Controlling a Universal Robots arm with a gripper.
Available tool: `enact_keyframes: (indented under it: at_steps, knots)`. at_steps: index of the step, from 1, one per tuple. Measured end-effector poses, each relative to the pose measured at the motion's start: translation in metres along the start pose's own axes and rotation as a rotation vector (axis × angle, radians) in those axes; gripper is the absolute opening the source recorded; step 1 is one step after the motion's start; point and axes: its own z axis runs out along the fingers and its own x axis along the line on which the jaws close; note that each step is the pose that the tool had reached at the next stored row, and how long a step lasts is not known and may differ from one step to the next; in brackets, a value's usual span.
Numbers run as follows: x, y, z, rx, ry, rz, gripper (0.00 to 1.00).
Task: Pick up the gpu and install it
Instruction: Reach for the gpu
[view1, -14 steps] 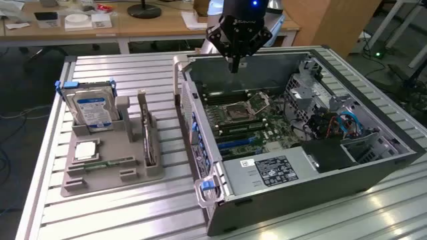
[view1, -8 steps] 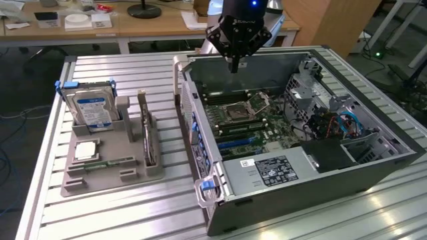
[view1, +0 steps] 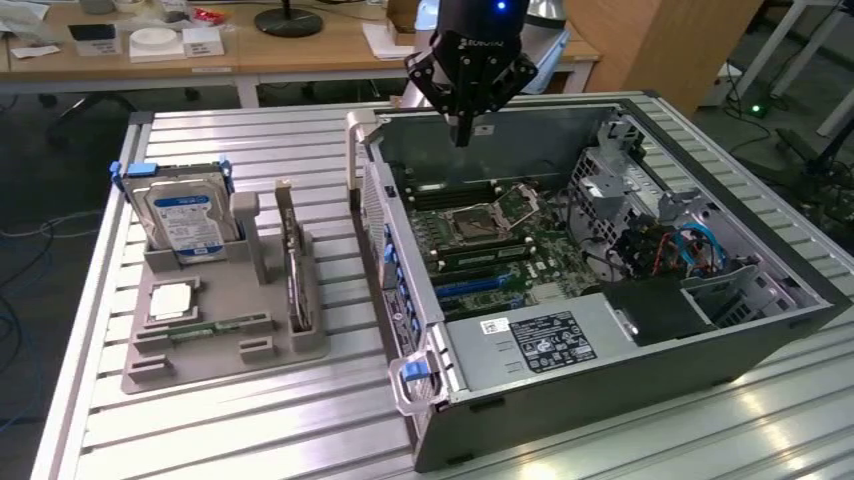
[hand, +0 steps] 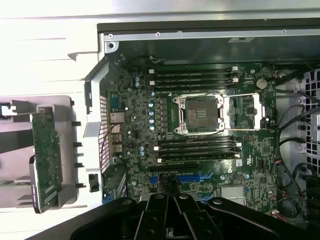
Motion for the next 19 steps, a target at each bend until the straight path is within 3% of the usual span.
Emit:
enact_keyframes:
  at_steps: [19]
  knots:
    - [0.026, -0.0023, -0.0007, 0.0, 0.0, 0.0, 0.1]
